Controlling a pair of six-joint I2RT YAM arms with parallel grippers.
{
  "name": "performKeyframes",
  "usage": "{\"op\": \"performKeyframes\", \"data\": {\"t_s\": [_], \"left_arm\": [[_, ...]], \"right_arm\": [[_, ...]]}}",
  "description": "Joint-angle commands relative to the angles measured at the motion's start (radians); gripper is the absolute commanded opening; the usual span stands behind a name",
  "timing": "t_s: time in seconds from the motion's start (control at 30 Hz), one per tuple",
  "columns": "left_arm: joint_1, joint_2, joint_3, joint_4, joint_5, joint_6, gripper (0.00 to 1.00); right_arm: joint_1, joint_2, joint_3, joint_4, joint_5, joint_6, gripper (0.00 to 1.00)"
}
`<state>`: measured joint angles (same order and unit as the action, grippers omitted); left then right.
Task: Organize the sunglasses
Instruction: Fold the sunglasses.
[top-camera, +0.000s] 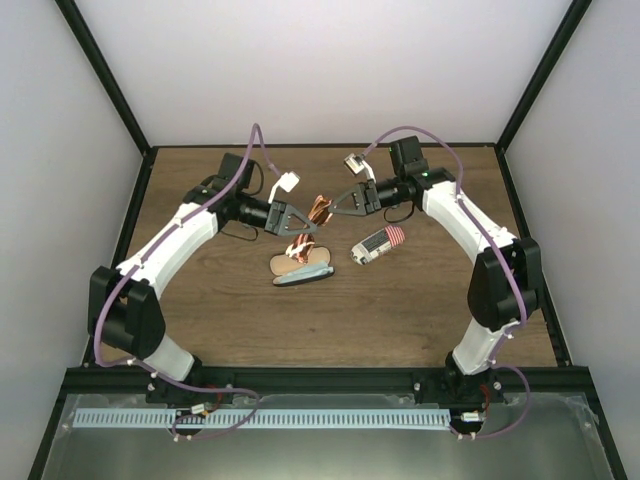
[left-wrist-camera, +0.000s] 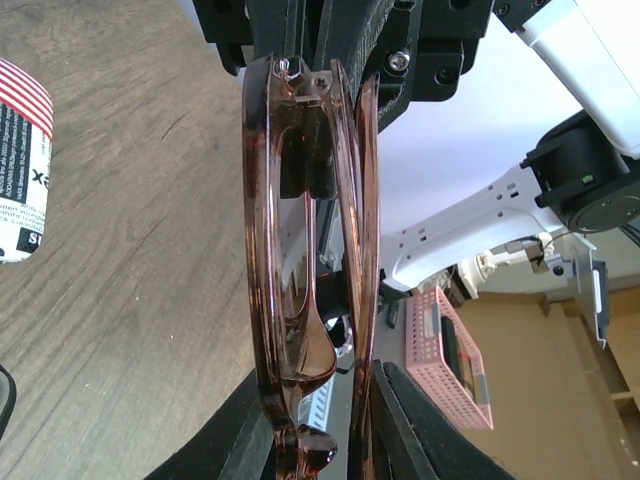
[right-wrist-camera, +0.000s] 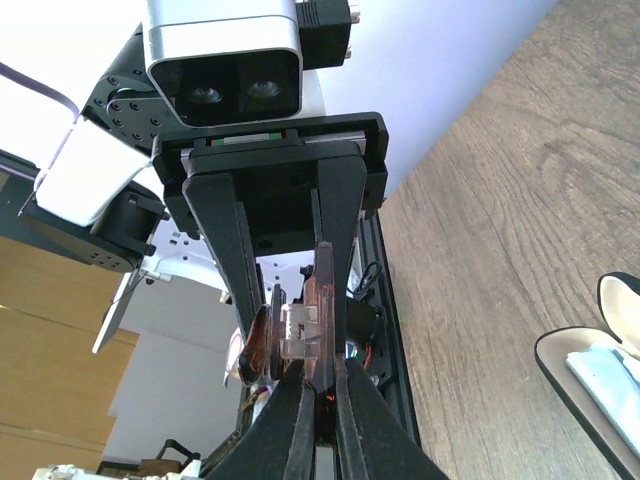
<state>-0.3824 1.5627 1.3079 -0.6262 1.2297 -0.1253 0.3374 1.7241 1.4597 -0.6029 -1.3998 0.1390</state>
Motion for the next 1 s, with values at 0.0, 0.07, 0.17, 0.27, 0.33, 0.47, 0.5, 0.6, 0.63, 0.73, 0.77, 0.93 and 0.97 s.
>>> {"op": "performKeyframes", "data": {"t_s": [0.0, 0.07, 0.17, 0.27, 0.33, 0.47, 0.5, 0.6, 0.63, 0.73, 0.77, 0.93, 0.97], "left_arm": [[-0.006, 0.011, 0.021, 0.003, 0.005, 0.022, 0.24], [-0.006, 0.013, 0.023, 0.003, 0.0, 0.02, 0.24], [-0.006, 0.016, 0.022, 0.004, -0.002, 0.02, 0.25], [-0.006, 0.018, 0.023, 0.009, -0.004, 0.017, 0.47], [-0.007, 0.019, 0.024, 0.011, -0.001, 0.015, 0.62], [-0.007, 0.026, 0.025, 0.017, 0.001, 0.012, 0.69], [-0.007, 0.025, 0.025, 0.016, 0.0, 0.012, 0.67], [-0.007, 0.024, 0.024, 0.015, -0.003, 0.016, 0.6], [-0.006, 0.025, 0.023, 0.014, 0.0, 0.019, 0.56], [-0.006, 0.028, 0.021, 0.006, 0.004, 0.028, 0.44], [-0.007, 0.029, 0.021, 0.003, 0.004, 0.031, 0.44], [-0.007, 0.027, 0.021, 0.0, -0.008, 0.033, 0.42], [-0.006, 0.025, 0.021, 0.001, -0.015, 0.033, 0.4]], "right_arm": [[0.004, 0.007, 0.049, 0.0, -0.024, -0.001, 0.01], [0.003, 0.008, 0.049, 0.001, -0.027, -0.001, 0.01], [0.004, 0.01, 0.049, 0.003, -0.028, 0.001, 0.01], [0.004, 0.014, 0.053, 0.006, -0.031, 0.005, 0.01], [0.003, 0.018, 0.057, 0.005, -0.031, 0.006, 0.01], [0.004, 0.024, 0.062, 0.005, -0.028, 0.006, 0.01], [0.003, 0.025, 0.065, 0.004, -0.029, 0.007, 0.01], [0.005, 0.027, 0.068, 0.005, -0.023, 0.01, 0.01], [0.004, 0.028, 0.068, 0.006, -0.024, 0.01, 0.01], [0.004, 0.028, 0.067, 0.004, -0.018, 0.011, 0.01], [0.004, 0.029, 0.067, 0.004, -0.017, 0.011, 0.01], [0.005, 0.028, 0.066, 0.006, -0.009, 0.016, 0.01], [0.004, 0.027, 0.065, 0.006, -0.009, 0.017, 0.01]]}}
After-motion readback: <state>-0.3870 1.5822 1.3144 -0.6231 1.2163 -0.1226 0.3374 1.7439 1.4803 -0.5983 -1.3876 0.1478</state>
